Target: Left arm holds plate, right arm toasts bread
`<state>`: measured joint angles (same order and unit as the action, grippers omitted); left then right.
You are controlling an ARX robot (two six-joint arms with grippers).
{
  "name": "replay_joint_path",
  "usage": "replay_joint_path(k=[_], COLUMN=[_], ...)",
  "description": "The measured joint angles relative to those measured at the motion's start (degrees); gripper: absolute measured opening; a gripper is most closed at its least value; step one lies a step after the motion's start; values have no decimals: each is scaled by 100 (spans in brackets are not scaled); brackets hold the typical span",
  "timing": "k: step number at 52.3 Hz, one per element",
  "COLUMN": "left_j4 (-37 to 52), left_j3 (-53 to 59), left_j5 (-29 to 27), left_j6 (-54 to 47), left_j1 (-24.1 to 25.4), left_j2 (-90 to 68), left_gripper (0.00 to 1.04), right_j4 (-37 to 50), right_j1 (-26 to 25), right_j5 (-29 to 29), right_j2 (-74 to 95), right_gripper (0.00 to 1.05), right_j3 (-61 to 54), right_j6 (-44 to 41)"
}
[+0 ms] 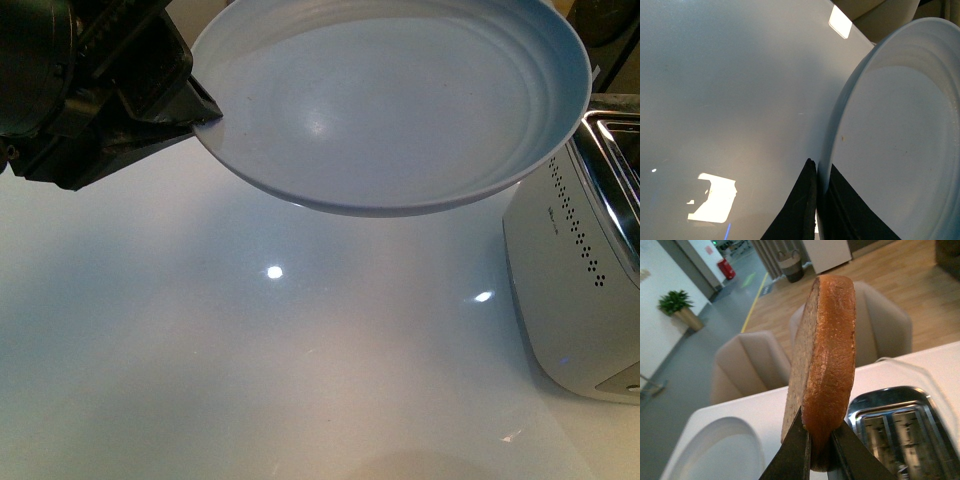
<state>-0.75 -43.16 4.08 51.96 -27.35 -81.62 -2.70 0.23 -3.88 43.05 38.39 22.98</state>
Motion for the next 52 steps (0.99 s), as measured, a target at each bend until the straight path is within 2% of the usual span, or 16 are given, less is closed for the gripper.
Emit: replay_joint_path(k=[6, 20, 30, 52], left_j4=[0, 0, 0, 0], left_j3=[0, 0, 0, 0], left_j5=[2, 2, 2, 0], left_j6=[0, 0, 0, 0], left_j1=[-2, 0, -2, 0], left_j2=[0, 0, 0, 0], left_gripper=[3, 3, 3, 3], right_j4=[-31, -87, -127, -151], right_j1=[-291, -389, -227, -11], right_j5=[83, 212, 474, 758], right_j2=[304, 966, 1298, 1694], right_gripper=[3, 3, 3, 3], right_j3=[13, 13, -20, -304], right_j6=[-1051, -2675, -3032, -3145])
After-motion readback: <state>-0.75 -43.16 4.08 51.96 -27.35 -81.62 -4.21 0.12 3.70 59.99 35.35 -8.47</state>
